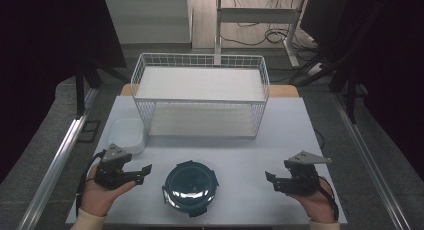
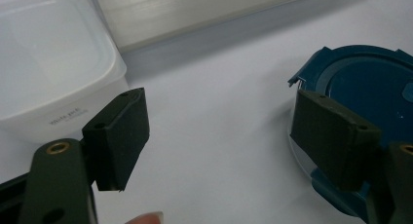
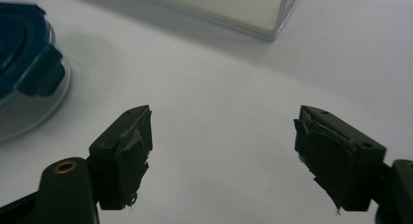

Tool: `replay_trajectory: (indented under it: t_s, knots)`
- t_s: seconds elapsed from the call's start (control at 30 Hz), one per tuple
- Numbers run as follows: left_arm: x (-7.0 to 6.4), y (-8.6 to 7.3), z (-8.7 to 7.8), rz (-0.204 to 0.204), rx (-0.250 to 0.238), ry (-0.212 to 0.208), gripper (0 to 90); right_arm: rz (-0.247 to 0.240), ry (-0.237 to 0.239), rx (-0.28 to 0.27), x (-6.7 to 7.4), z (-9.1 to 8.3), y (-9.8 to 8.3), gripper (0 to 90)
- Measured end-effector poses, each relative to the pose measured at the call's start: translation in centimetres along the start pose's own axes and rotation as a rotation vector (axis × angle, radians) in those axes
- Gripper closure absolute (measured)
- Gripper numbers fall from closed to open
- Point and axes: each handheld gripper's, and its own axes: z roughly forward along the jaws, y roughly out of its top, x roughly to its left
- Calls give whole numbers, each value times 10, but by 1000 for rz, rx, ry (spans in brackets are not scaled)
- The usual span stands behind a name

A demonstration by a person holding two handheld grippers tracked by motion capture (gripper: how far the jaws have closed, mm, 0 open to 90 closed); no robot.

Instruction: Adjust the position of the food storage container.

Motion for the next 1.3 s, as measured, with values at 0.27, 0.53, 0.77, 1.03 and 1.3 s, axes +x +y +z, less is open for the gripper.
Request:
replay_trajectory:
  t_s: [0.27, 0.53, 0.77, 1.03, 1.3]
  knots:
    - [-4, -2, 5, 5, 19, -24, 213, 27, 19, -17, -4, 4, -3, 237]
    - [-8, -3, 9, 22, 35, -26, 204, 8, 39, 3, 1, 7, 0, 243]
    - [-13, -3, 6, 35, 30, -31, 209, 23, 30, 0, -1, 6, 2, 249]
    - [-19, 0, -6, 53, 8, -50, 209, 6, 21, -10, 9, 1, 7, 244]
    - [-30, 5, -19, 66, -27, -21, 293, 17, 20, -1, 5, 4, 5, 244]
